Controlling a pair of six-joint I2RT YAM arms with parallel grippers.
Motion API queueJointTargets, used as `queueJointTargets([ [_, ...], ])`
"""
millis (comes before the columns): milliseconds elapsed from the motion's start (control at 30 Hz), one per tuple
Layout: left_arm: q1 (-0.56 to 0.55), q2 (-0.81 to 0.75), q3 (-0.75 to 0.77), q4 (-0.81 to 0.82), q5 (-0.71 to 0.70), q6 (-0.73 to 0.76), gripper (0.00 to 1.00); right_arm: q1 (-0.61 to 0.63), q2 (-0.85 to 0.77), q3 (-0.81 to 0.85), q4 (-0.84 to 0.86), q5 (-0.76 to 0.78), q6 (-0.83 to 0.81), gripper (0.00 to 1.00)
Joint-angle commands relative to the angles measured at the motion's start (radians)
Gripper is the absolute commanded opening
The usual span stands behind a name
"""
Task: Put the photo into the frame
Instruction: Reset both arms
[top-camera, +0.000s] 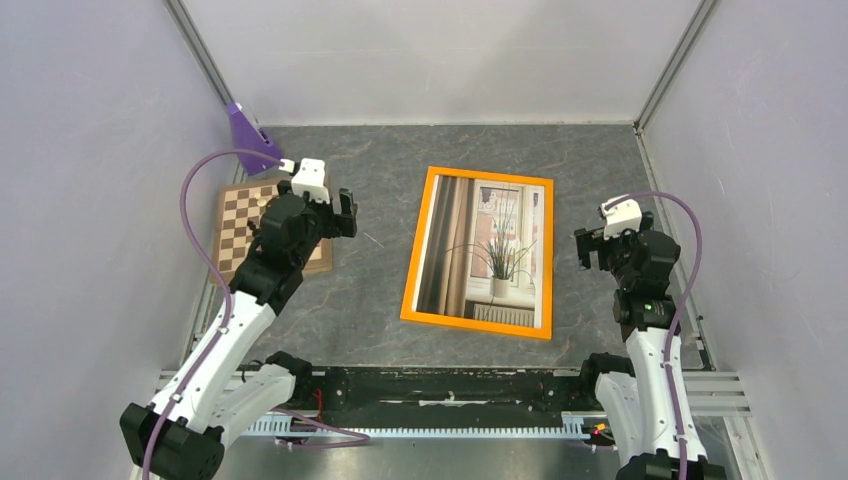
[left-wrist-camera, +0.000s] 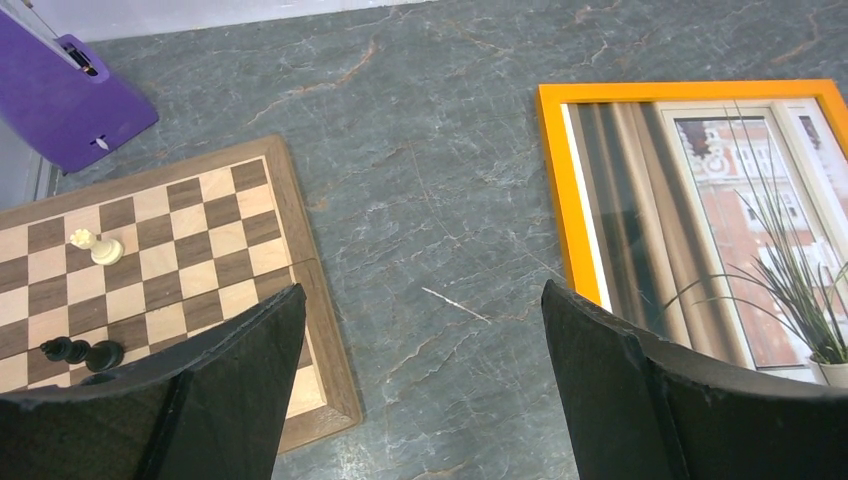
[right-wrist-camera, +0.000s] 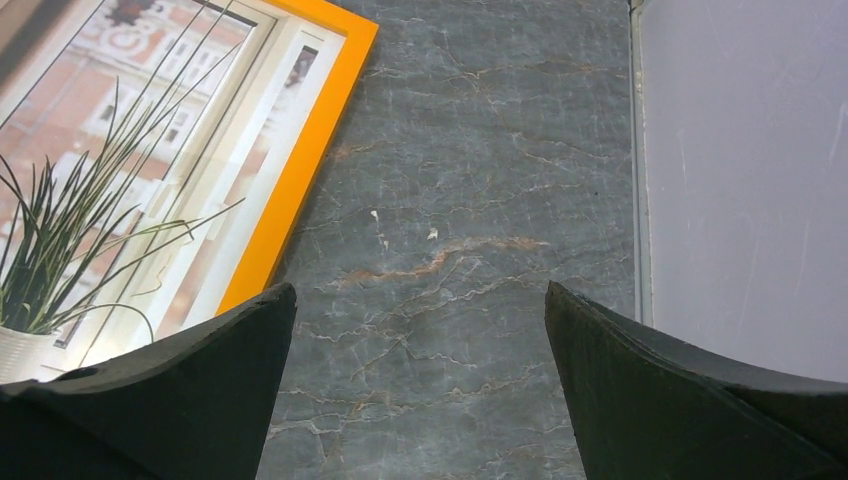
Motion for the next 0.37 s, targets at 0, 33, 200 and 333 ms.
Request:
queueJointTargets([
  [0,0.009,-0.027,0.006,0.053,0.012,0.046,0.93,0.004,-0.006,-0.006,0.046,0.025,-0.023,0.98],
  [33,0.012,-0.028,0.008,0.051,0.010,0.049,0.93,0.003,-0.008,-0.006,0.046,0.027,-0.025,0.98],
  [200,0.018,-0.037,0.007,0.049,0.007,0.057,0.93,0.004,-0.014,-0.008,0.047,0.030,-0.030,0.98],
  [333,0.019,-0.037,0.000,0.052,0.008,0.058,0.93,0.004,-0.023,-0.009,0.045,0.034,-0.031,0.98],
])
